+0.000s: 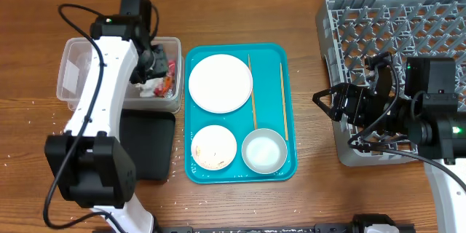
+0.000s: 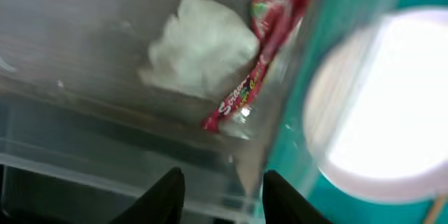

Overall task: Sort waste into correct bins and load items into the dishwasher
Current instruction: 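Grasp the small bowl of rice with the left gripper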

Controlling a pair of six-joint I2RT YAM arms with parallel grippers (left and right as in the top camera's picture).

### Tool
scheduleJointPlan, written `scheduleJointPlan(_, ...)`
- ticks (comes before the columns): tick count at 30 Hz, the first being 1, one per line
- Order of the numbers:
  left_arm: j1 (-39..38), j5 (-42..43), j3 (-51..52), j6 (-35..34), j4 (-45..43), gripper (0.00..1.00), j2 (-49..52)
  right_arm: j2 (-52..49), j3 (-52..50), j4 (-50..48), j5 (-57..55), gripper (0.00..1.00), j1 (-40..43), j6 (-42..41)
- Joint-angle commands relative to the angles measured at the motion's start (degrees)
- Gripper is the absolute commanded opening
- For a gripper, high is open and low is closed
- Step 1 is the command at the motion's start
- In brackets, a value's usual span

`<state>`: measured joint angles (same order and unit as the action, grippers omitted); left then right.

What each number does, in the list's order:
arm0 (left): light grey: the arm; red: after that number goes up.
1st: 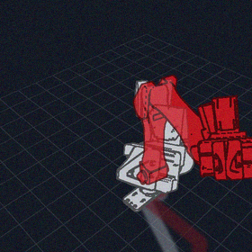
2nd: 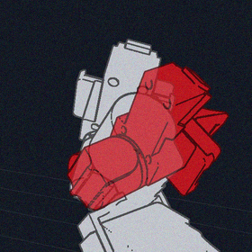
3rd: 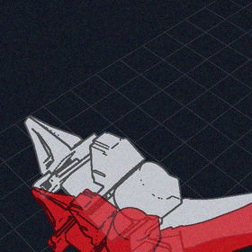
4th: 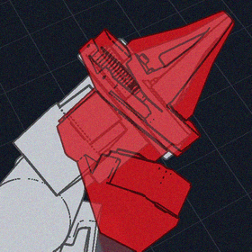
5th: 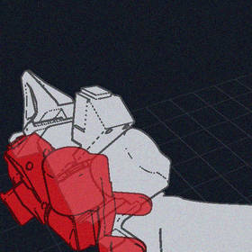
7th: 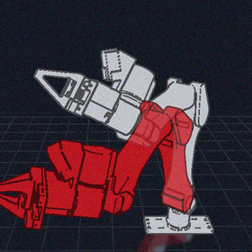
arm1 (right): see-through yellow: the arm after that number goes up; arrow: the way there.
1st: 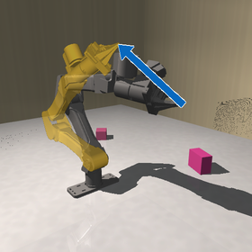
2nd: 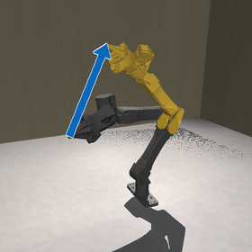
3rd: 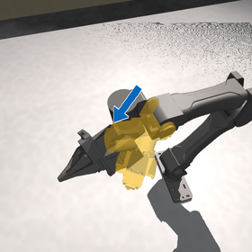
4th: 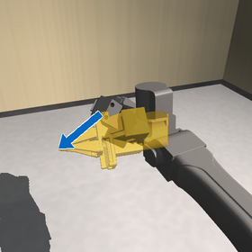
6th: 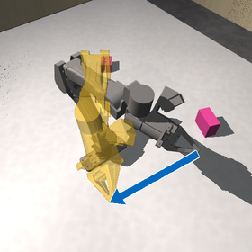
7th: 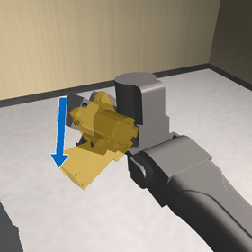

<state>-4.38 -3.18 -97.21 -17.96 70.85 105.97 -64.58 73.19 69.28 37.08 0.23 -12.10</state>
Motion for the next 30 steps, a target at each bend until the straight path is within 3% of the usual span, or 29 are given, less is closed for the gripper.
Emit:
scheduleJointPlan(1,-9.27,3.82,-0.35,2.23,3.5,0.45,-9.92,0.15,1.03,0.46,-0.55,0.85,-0.33,0.15)
scheduleJointPlan(4,-14.69,1.84,-0.33,-2.36,5.99,0.51,-12.31,0.15,1.03,0.55,-1.95,0.86,-0.33,0.15)
scheduleJointPlan(10,-25.97,0.22,6.05,-16.13,7.87,0.52,-12.35,0.15,1.03,1.11,-2.73,0.86,-0.33,0.15)
scheduleJointPlan(13,-30.18,1.14,13.7,-24.5,3.17,0.55,-12.33,0.15,1.03,1.57,-2.73,0.86,-0.33,0.15)
scheduleJointPlan(18,-34.62,4.28,24.92,-27.54,-10.1,0.53,-11.43,0.15,1.03,1.62,-2.73,0.86,-0.33,0.15)
scheduleJointPlan(22,-34.62,4.24,28.85,-29.03,-13.97,0.49,-8.37,0.15,1.03,1.81,-2.73,0.86,-0.33,0.15)
scheduleJointPlan(28,-34.6,4.35,29.18,-28.74,-15.8,0.3,-1.36,0.15,1.03,2.03,-2.73,0.86,-0.33,0.15)
scheduleJointPlan(30,-34.47,5.35,29.18,-28.22,-15.63,0.04,-0.33,0.15,1.03,2.19,-2.73,0.86,-0.33,0.17)
